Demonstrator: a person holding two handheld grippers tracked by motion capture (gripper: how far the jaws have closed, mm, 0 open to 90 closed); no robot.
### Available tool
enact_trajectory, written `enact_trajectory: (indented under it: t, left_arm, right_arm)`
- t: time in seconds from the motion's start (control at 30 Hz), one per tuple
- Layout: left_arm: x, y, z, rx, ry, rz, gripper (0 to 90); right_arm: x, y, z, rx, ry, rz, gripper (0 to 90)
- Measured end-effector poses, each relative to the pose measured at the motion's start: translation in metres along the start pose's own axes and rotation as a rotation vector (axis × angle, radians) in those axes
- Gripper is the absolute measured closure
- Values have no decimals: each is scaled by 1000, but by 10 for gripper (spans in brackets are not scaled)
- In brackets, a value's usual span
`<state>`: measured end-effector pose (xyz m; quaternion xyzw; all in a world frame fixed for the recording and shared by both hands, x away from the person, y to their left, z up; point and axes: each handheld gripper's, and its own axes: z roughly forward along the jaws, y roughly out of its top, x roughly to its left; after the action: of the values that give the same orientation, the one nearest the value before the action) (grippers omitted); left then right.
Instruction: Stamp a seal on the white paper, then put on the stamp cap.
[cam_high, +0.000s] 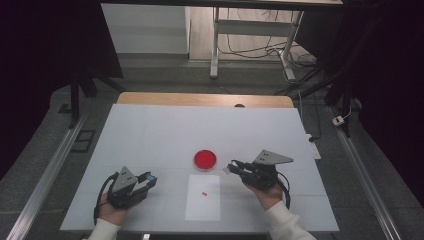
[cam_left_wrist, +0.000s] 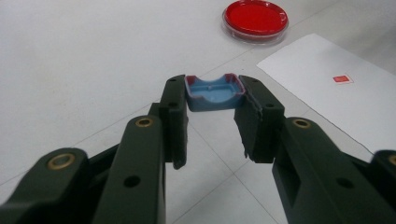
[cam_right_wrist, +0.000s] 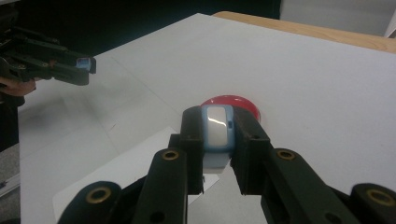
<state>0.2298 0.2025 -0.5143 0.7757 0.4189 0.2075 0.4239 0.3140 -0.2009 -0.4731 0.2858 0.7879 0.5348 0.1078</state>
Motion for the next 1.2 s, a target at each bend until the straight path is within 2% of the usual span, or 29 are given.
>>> enact_trajectory:
  t: [0.43, 0.9, 1.2]
  left_arm:
    - [-1, 2, 2, -1, 0, 4, 651]
    - [-19, 12, 19, 15, -34, 53, 651]
    - [-25, 15, 25, 18, -43, 60, 651]
  right_arm:
    - [1, 0, 1, 5, -1, -9, 752]
    - [5, 1, 5, 8, 14, -14, 752]
    - [6, 2, 6, 6, 13, -16, 752]
